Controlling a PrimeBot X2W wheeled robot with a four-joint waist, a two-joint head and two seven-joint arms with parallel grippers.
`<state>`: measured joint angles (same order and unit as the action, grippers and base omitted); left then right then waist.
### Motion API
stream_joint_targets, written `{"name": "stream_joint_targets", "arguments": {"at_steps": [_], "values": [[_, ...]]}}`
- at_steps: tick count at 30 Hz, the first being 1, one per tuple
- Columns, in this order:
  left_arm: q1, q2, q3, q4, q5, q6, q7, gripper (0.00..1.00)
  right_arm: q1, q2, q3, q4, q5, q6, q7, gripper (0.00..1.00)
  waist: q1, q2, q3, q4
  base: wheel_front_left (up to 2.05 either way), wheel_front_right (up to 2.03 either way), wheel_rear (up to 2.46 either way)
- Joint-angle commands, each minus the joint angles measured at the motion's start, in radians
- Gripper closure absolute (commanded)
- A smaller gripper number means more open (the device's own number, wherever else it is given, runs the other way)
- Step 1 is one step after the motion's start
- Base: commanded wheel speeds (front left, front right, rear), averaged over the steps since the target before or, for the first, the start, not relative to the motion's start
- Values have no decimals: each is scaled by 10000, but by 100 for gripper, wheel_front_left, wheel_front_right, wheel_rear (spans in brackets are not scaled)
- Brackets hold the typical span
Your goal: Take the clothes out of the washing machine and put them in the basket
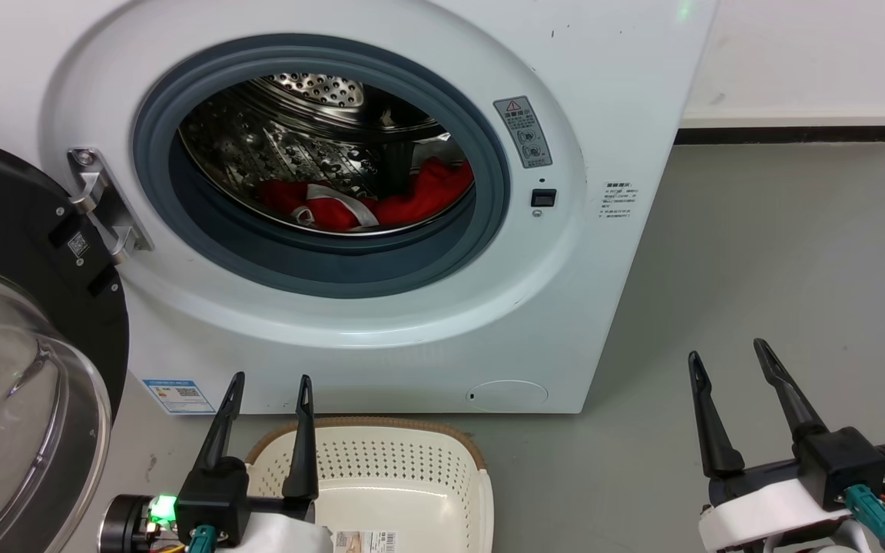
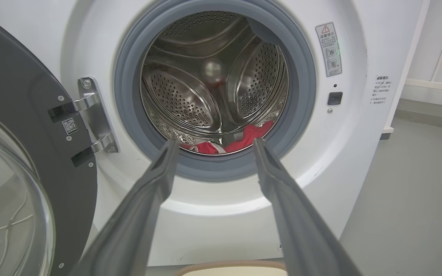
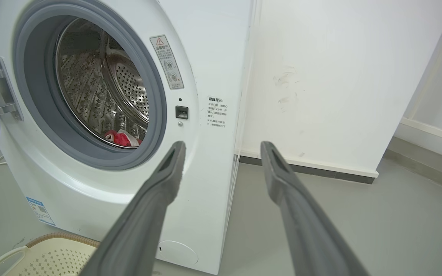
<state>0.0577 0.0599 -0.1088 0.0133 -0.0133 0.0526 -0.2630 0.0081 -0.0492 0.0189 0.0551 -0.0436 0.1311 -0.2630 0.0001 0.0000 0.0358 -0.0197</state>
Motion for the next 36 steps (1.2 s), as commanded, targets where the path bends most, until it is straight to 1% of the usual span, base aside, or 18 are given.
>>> {"name": "stream_joint_targets", "arguments": {"at_steps": [1,3,6,8,10,12,17,22,24,27,30,32,34,36], "values": [[67,-6,54,26,-41,-52,-28,0,-84,-19,-8,27,28,-7,-28,0,-1,0,15,-33,0,0,0],[72,-7,79,82,-76,-111,-26,0,-137,-19,-9,52,59,-7,-27,0,-1,0,77,-118,0,0,0],[-261,138,180,227,-16,-317,-26,0,-366,-19,-118,86,41,-5,-27,0,-1,0,407,-398,0,0,0],[-457,216,331,380,-109,-433,-26,0,-518,-15,-1,42,96,-5,-27,0,-1,0,726,-647,0,0,0],[-840,433,469,543,-122,-639,-26,0,-724,-9,225,-2,75,-5,-27,0,-1,0,1160,-936,0,0,0],[-1284,684,584,754,-63,-838,-26,0,-928,-28,238,-50,248,-10,-27,0,-1,0,1590,-1205,0,0,0],[-2808,1576,914,1449,-199,-1347,-26,0,-1457,-7,271,-235,653,-8,-27,0,-1,0,2914,-1884,0,0,0],[-4914,2874,1055,2881,-468,-1710,12,0,-1876,-5,418,-414,1007,-10,-27,0,-1,0,4190,-2501,0,0,0],[-6001,3403,979,3516,-675,-1772,397,0,-2048,-1,433,-483,1153,-8,-27,0,-1,0,4728,-2719,0,0,0],[-7595,4196,637,4345,-936,-1806,1399,0,-2247,2,422,-581,1340,-8,-25,0,-1,0,5422,-2956,0,0,0],[-9158,4885,-135,4910,-1351,-1818,2553,0,-2413,1,496,-652,1475,-8,-27,0,-1,0,6002,-3162,0,0,0],[-10206,5346,-736,5270,-1630,-1812,3507,0,-2486,2,551,-711,1564,-8,-27,0,-1,0,6365,-3271,0,0,0],[-11248,5719,-1202,5643,-1908,-1812,4469,0,-2566,1,601,-756,1642,-8,-27,0,-1,0,6702,-3362,0,0,0],[-12245,5971,-1577,6038,-2122,-1813,5318,0,-2639,2,678,-791,1758,-8,-27,0,-1,0,6974,-3474,0,0,0]]}}
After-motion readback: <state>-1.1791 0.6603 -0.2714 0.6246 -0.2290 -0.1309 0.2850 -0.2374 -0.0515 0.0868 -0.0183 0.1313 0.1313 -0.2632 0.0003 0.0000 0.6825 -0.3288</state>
